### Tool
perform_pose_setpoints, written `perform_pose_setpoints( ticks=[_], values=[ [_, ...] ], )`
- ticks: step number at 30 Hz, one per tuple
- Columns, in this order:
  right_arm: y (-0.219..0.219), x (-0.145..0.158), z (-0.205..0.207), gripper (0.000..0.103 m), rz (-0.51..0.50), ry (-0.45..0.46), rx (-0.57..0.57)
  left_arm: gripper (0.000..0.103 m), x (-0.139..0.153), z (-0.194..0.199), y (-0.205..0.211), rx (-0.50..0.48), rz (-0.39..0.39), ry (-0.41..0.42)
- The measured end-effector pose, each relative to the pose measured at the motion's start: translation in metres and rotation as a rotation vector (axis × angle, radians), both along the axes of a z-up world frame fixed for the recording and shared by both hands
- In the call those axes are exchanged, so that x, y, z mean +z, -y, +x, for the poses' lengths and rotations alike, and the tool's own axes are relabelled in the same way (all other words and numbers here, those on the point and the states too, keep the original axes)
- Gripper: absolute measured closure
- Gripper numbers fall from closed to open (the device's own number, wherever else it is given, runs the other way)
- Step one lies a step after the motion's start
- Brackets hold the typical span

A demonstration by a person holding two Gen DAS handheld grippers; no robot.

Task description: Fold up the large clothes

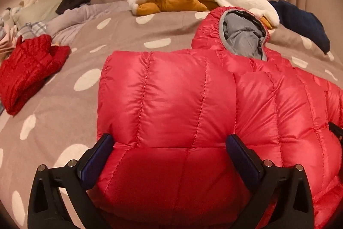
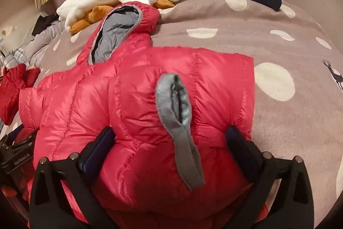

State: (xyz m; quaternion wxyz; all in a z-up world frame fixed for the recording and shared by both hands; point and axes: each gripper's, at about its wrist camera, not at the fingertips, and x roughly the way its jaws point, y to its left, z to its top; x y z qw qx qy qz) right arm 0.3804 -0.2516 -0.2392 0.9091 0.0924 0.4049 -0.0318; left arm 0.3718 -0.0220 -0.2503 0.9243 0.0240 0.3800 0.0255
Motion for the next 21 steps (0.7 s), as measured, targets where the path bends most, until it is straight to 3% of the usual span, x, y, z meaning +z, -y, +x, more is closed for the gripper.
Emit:
perform_pose_setpoints(
  ticks=[21],
  values=[
    [-0.004,0.007,-0.015,0.0,-0.008,0.01,-0.006,0.0,-0.003,-0.001,-0.004,0.004,-0.057,0.003]
  ],
)
